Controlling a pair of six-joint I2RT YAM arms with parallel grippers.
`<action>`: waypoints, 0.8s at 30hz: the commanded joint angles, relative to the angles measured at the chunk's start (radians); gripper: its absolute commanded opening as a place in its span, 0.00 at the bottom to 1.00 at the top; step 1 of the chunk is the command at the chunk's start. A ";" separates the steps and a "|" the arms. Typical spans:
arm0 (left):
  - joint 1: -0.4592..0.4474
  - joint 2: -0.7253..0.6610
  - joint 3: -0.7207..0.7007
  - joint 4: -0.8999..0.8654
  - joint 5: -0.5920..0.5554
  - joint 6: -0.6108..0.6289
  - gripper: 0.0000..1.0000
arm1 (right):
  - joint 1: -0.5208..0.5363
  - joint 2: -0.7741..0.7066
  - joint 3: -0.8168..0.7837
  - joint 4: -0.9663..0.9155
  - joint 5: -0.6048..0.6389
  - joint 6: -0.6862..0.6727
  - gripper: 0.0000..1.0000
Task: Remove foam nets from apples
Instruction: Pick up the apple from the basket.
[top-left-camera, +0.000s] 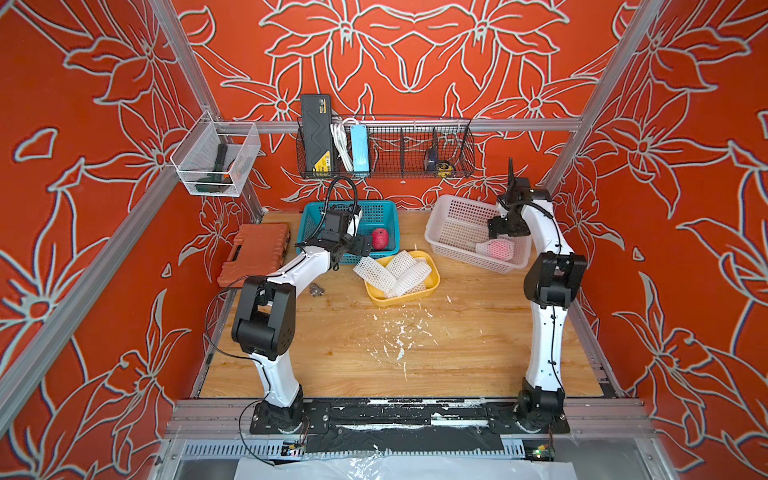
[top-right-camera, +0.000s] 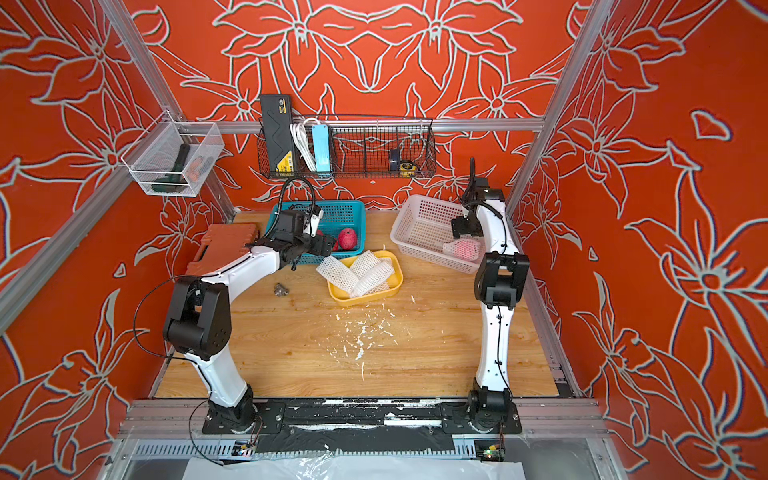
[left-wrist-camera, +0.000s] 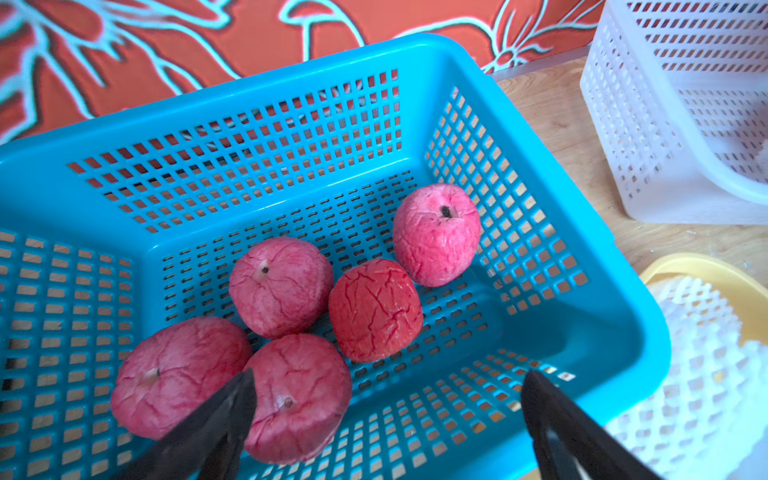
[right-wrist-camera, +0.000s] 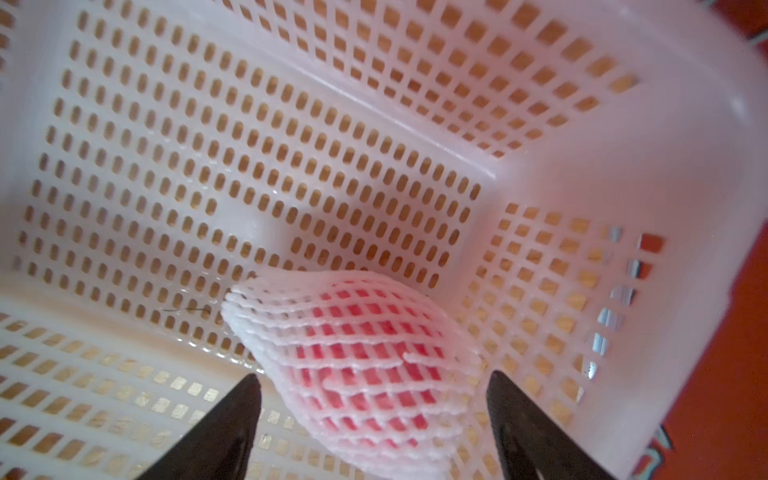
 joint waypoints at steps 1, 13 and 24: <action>-0.010 -0.011 0.015 -0.014 0.000 0.016 0.98 | 0.008 -0.016 0.021 -0.001 -0.026 0.001 0.87; -0.017 -0.027 -0.011 -0.004 0.020 0.029 0.98 | 0.026 -0.247 -0.347 0.124 0.003 -0.460 0.88; -0.024 -0.038 -0.038 0.012 0.042 0.018 0.98 | 0.087 -0.275 -0.464 0.167 0.161 -0.816 0.95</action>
